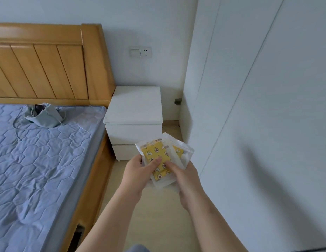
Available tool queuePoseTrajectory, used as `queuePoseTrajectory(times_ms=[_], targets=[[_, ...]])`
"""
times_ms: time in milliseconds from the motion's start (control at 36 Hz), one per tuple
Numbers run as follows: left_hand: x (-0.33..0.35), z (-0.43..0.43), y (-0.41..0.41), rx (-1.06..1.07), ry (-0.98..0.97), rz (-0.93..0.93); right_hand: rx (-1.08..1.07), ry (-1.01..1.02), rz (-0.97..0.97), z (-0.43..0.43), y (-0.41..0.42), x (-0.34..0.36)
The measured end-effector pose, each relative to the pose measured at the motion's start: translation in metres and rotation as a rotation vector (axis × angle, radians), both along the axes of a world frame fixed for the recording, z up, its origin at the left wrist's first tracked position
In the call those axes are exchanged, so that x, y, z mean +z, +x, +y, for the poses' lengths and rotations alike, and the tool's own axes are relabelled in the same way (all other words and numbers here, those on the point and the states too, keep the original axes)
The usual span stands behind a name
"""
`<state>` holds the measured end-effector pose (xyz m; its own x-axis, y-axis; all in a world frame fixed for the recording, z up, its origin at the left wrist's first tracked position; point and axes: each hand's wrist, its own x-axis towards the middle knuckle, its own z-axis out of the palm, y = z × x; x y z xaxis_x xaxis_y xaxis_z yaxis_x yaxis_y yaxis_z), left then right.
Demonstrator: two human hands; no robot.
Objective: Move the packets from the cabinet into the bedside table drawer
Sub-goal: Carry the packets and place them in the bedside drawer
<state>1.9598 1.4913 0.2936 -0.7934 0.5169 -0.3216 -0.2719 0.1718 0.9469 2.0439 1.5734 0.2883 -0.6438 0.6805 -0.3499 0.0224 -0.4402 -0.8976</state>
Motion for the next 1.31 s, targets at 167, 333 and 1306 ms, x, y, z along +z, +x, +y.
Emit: queuePoseTrajectory(times_ms=[167,333,1306], targets=[[-0.020,0.062,-0.094,-0.085,-0.071,0.038,0.018,-0.006,-0.038,0.065,-0.088,-0.024],[-0.030,0.129,-0.196,-0.177,-0.122,0.035,-0.017,-0.035,-0.030,0.127,-0.182,-0.031],[-0.213,0.206,-0.451,0.392,-0.272,-0.404,0.448,0.207,-0.789,0.259,-0.423,-0.228]])
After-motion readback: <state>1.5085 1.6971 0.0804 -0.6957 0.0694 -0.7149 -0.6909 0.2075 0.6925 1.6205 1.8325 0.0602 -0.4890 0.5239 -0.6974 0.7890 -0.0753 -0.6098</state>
